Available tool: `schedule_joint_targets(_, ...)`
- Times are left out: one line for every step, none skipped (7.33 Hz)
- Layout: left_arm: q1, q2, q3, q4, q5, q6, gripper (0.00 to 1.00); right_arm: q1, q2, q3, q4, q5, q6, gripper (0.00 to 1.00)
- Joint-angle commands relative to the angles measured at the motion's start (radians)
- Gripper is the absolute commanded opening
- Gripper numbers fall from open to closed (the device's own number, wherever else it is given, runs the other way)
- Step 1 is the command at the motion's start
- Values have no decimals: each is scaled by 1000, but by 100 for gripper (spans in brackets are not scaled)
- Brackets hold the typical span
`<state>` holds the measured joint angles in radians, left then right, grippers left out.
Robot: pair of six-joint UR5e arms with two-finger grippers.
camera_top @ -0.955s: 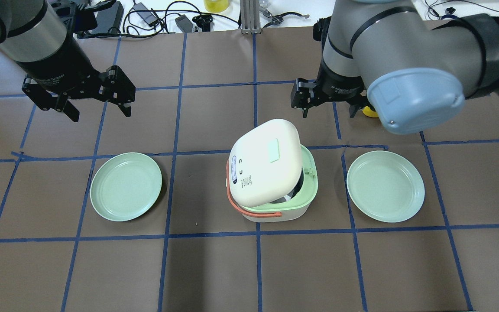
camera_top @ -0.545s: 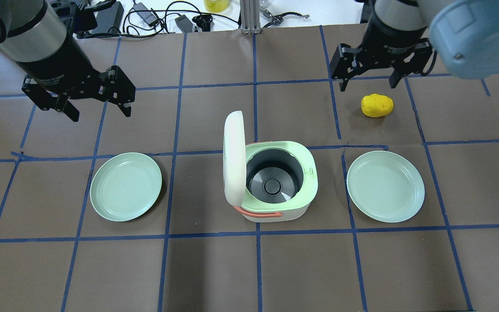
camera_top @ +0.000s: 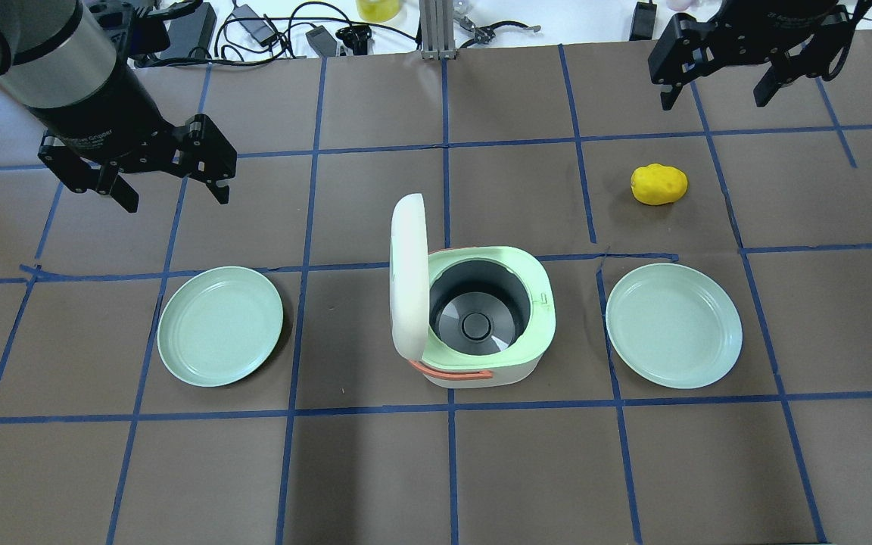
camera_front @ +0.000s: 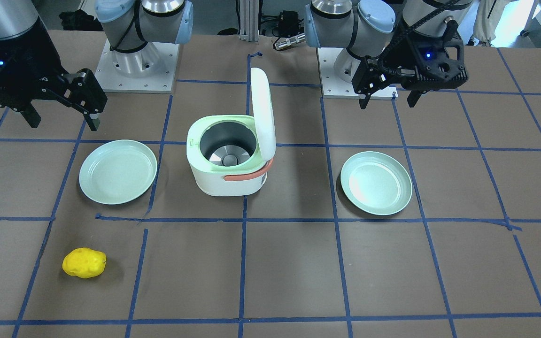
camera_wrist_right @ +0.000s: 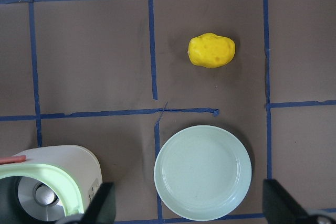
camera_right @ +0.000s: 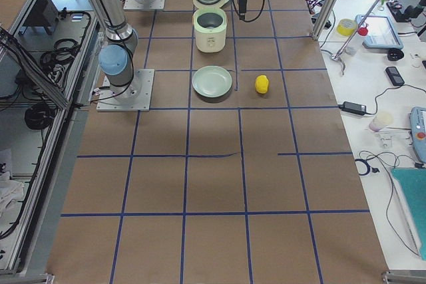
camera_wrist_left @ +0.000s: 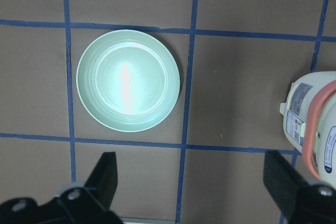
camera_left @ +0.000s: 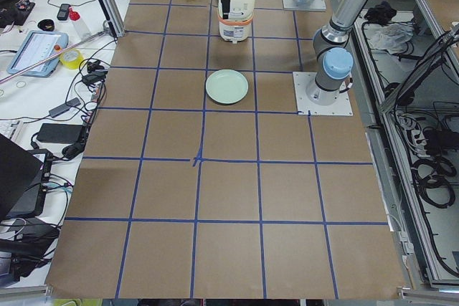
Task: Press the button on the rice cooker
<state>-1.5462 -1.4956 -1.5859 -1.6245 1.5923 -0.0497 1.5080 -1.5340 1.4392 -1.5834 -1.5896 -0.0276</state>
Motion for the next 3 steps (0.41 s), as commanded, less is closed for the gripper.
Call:
schedule_joint_targets(0, 0, 0, 0, 0, -1, 100, 0, 0, 1, -6, -7, 3, 100)
schedule_joint_targets(0, 0, 0, 0, 0, -1, 100, 1, -2, 6, -4, -4, 9, 100)
schedule_joint_targets(0, 0, 0, 0, 0, 1, 100, 1, -2, 6, -3, -3, 9, 100)
